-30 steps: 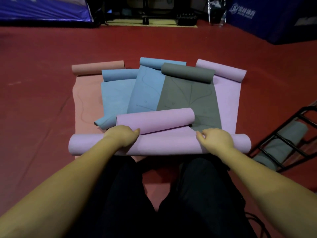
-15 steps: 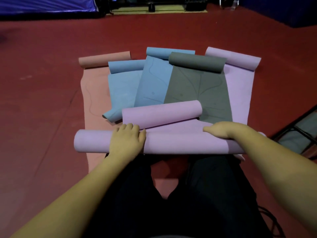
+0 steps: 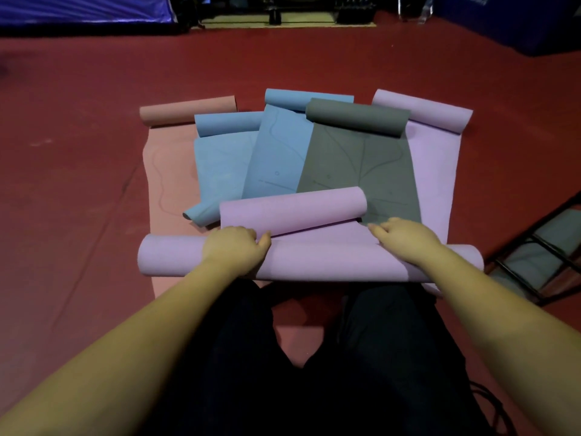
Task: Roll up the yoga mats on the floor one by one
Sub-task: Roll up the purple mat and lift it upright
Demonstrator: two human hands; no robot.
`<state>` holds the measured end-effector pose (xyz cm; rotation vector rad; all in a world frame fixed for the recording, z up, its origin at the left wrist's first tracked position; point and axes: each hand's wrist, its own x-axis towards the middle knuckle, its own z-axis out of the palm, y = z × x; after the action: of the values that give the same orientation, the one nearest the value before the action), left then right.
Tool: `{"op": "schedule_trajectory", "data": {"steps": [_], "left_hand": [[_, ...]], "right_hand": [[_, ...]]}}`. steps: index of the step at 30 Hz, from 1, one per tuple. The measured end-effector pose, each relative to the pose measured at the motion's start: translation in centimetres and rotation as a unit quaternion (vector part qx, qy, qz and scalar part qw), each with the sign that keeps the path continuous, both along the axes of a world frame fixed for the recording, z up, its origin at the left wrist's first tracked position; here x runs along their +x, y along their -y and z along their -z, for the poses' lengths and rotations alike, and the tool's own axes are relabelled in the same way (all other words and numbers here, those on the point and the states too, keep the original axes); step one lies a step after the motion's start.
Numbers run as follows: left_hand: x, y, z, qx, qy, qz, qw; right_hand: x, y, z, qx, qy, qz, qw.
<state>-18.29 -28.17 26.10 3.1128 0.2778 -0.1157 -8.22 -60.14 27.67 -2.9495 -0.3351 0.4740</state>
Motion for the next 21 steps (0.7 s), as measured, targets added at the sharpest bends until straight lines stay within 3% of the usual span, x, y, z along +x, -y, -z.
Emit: {"op": "schedule_trajectory", "data": {"steps": [5,9,14,17,21], "left_hand": [[2.1,-0.9,-0.4,-0.027,-0.109,-0.024,0.993],[3.7,-0.6,-1.5,-0.074,-0.182,-0.036,0.98],[4.7,-0.4,-1.6,-0.096,-0.219,-0.038,0.97],[4.3,-1.0,-0.4,-0.072,-0.188,-0.05,0.978],[0.8,-0.4,1.2,-0.01,0.015,-0.034,0.999]], "right_hand": [[-1.6,-0.5,1.0,0.02,0.091,0.02,0.995],[-3.7,0.1,2.3,-0.045,0.186,-0.019,0.981],[-3.7,-0.3,2.7,-0.067,0.2,0.001,0.977],[-2.9,-0.6,2.5,-0.056,0.189,-0.006,0.98],[-2.0,-1.2,2.0,-0.047,0.164,-0.002,0.985]]}}
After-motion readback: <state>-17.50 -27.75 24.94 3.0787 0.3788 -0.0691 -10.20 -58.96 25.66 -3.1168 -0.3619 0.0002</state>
